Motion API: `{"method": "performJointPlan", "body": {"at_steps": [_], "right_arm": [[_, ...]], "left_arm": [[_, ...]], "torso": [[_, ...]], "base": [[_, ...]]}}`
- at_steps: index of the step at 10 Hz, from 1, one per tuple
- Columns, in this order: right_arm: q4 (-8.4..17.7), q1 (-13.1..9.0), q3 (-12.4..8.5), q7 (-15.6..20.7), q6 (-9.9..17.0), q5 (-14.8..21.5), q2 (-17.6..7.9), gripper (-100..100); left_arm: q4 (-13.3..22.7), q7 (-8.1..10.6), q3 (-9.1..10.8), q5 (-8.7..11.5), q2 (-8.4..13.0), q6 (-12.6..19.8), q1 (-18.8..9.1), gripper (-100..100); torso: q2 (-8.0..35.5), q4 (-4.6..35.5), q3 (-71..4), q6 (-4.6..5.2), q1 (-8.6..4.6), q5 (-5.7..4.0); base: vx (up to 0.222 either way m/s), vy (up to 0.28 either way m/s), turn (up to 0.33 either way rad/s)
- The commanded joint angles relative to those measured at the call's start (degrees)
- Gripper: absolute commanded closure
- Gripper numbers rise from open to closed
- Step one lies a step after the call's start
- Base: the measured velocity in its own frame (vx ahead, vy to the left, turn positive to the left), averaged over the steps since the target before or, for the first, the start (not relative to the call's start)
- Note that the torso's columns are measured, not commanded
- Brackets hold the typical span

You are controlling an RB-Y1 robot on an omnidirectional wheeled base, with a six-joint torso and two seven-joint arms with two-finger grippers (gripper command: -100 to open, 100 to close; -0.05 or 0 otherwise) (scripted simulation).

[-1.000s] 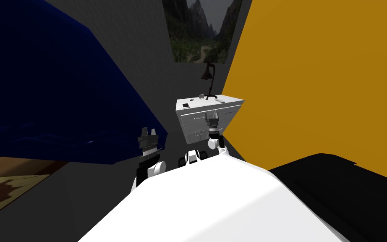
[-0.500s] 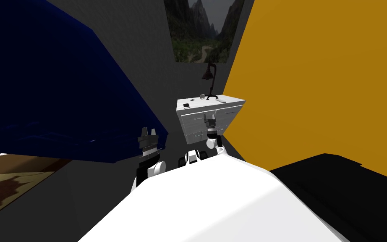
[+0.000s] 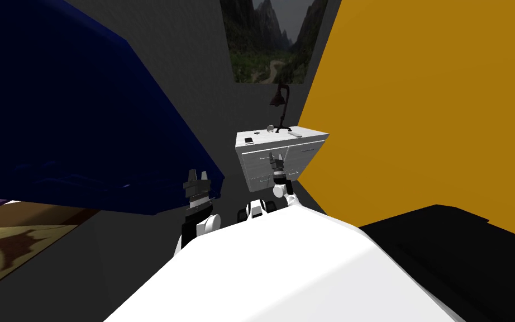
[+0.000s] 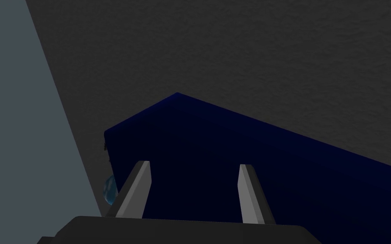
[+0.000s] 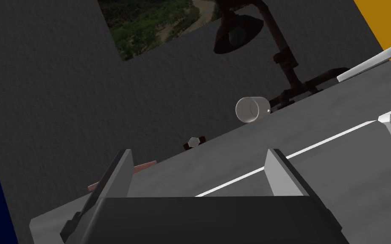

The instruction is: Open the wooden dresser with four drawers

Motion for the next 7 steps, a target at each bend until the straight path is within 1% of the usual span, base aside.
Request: {"method": "performJointPlan", "body": {"at_steps": [1,2,3,4,5,6,7], "right_arm": [[2.1,-1.3,1.1,-4.4,0.0,-2.6,-0.5,-100],[3.9,-2.4,2.1,-6.0,0.0,-4.7,-0.8,-100],[3.9,-2.4,2.1,-7.6,0.0,-4.7,-0.8,-100],[3.9,-2.4,2.1,-8.0,0.0,-4.7,-0.8,-100],[5.8,-3.5,3.2,-10.3,0.0,-6.8,-1.1,-100],[5.8,-3.5,3.2,-11.3,0.0,-6.8,-1.1,-100],[7.6,-4.5,4.2,-12.9,-0.1,-8.8,-1.4,-100]], "left_arm": [[0.0,0.00,0.00,0.0,0.0,0.0,0.0,0],[0.0,0.00,0.00,0.0,0.0,0.0,0.0,0],[0.0,0.00,0.00,0.0,0.0,0.0,0.0,0],[0.0,0.00,0.00,0.0,0.0,0.0,0.0,0],[0.0,0.00,0.00,0.0,0.0,0.0,0.0,0],[0.0,0.00,0.00,0.0,0.0,0.0,0.0,0],[0.0,0.00,0.00,0.0,0.0,0.0,0.0,0]], "torso": [[0.0,0.0,0.0,-0.01,0.00,0.00],[0.0,0.0,0.0,0.00,0.00,0.00],[0.0,0.0,0.0,-0.01,0.00,0.00],[0.0,0.0,0.0,0.00,0.00,0.00],[0.0,0.0,0.0,0.00,0.00,0.00],[0.0,0.0,0.0,-0.02,0.00,0.00],[0.0,0.0,0.0,0.00,0.00,0.00]], "base": [[0.008,-0.005,0.024],[0.010,-0.004,0.030],[0.008,-0.003,0.026],[0.000,0.000,0.000],[0.005,-0.005,0.035],[0.006,-0.004,0.030],[0.008,-0.005,0.047]]}}
